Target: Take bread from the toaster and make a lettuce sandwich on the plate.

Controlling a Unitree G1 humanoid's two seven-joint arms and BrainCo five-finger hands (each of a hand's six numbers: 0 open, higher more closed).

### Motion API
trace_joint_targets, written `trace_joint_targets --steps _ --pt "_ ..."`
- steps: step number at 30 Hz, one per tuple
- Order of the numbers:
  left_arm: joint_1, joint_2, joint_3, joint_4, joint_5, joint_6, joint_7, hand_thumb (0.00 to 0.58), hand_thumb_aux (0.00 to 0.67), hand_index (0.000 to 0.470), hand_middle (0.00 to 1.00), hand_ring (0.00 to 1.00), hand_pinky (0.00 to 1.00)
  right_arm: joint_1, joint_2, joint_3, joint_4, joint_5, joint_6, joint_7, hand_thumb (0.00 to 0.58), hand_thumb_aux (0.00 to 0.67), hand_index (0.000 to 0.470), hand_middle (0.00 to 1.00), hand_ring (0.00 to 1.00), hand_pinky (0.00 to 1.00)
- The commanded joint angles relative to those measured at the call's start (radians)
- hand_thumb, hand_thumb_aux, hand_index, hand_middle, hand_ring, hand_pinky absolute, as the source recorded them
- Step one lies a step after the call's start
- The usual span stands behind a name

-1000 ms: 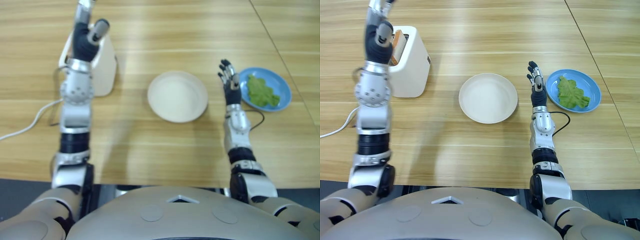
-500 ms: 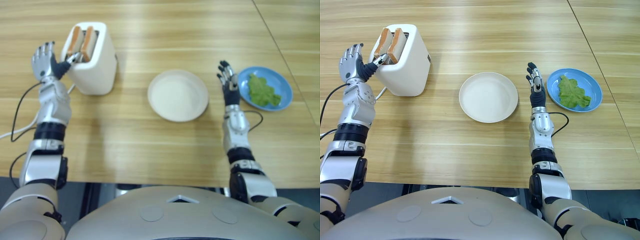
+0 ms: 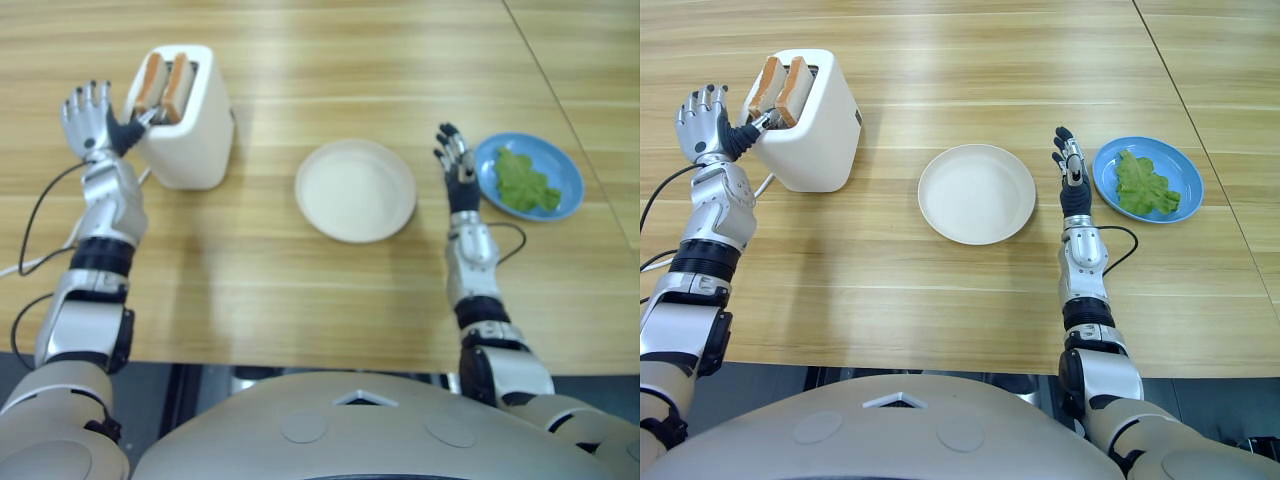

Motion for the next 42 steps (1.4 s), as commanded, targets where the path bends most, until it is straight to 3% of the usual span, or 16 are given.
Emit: trace_joint_targets --steps 1,2,3,4,5,6,12,18,22,28,32,37,42 --pt "0.027 0.007 -0.023 -0.05 0.02 -0.011 0.04 0.58 0.67 0.46 0.29 0.29 0.29 0.006 0.002 0.008 0.02 -0.009 0.005 -0.004 0.0 0.0 0.0 0.0 0.0 0.0" --pt "0.031 0.006 -0.027 -0.074 0.026 -0.019 0.054 0.58 0.67 0.46 0.29 0.29 0.29 0.005 0.003 0.009 0.021 -0.01 0.006 -0.004 0.0 0.0 0.0 0.0 0.0 0.0" --pt "0.036 0.004 -0.036 -0.098 0.033 -0.033 0.064 0.58 0.67 0.46 0.63 0.63 0.63 0.005 0.003 0.009 0.021 -0.011 0.007 -0.005 0.0 0.0 0.0 0.0 0.0 0.0" --pt "0.041 0.001 -0.042 -0.124 0.035 -0.044 0.072 0.58 0.67 0.46 0.78 0.78 0.78 0.005 0.003 0.009 0.022 -0.012 0.007 -0.005 0.0 0.0 0.0 0.0 0.0 0.0" --pt "0.049 -0.003 -0.043 -0.156 0.039 -0.048 0.085 0.58 0.67 0.46 0.78 0.78 0.78 0.005 0.003 0.009 0.024 -0.013 0.008 -0.006 0.0 0.0 0.0 0.0 0.0 0.0" --pt "0.058 -0.007 -0.044 -0.189 0.042 -0.054 0.094 0.58 0.67 0.46 1.0 1.0 1.0 0.004 0.003 0.009 0.028 -0.014 0.008 -0.006 0.0 0.0 0.0 0.0 0.0 0.0" --pt "0.096 -0.02 -0.001 -0.334 0.03 -0.093 0.158 0.58 0.67 0.46 1.0 1.0 1.0 0.001 0.0 0.009 0.038 -0.019 0.01 -0.01 0.0 0.0 0.0 0.0 0.0 0.0" --pt "0.208 -0.013 0.201 -0.678 0.029 -0.151 0.324 0.58 0.67 0.46 1.0 1.0 1.0 -0.004 0.0 0.012 0.049 -0.023 0.013 -0.011 0.0 0.0 0.0 0.0 0.0 0.0" --pt "0.226 -0.06 0.231 -0.827 -0.096 -0.279 0.268 0.58 0.67 0.46 1.0 1.0 1.0 -0.005 0.001 0.013 0.057 -0.024 0.012 -0.014 0.0 0.0 0.0 0.0 0.0 0.0" --pt "0.161 -0.237 0.084 -0.659 -0.453 -0.465 -0.052 0.58 0.67 0.46 1.0 1.0 1.0 -0.013 -0.001 0.013 0.064 -0.024 0.013 -0.019 0.0 0.0 0.0 0.0 0.0 0.0" --pt "0.158 -0.396 0.004 -0.488 -0.682 -0.49 -0.306 0.58 0.67 0.46 1.0 1.0 1.0 -0.016 -0.009 0.013 0.064 -0.021 0.016 -0.021 0.0 0.0 0.0 0.0 0.0 0.0" --pt "0.148 -0.505 -0.04 -0.274 -0.738 -0.524 -0.438 0.58 0.67 0.46 1.0 1.0 1.0 -0.013 -0.027 0.006 0.063 -0.009 0.021 -0.023 0.0 0.0 0.0 0.0 0.0 0.0" --pt "0.11 -0.531 -0.084 -0.06 -0.691 -0.526 -0.514 0.58 0.67 0.46 1.0 1.0 1.0 -0.008 -0.046 -0.007 0.044 0.002 0.025 -0.023 0.0 0.0 0.0 0.0 0.0 0.0"
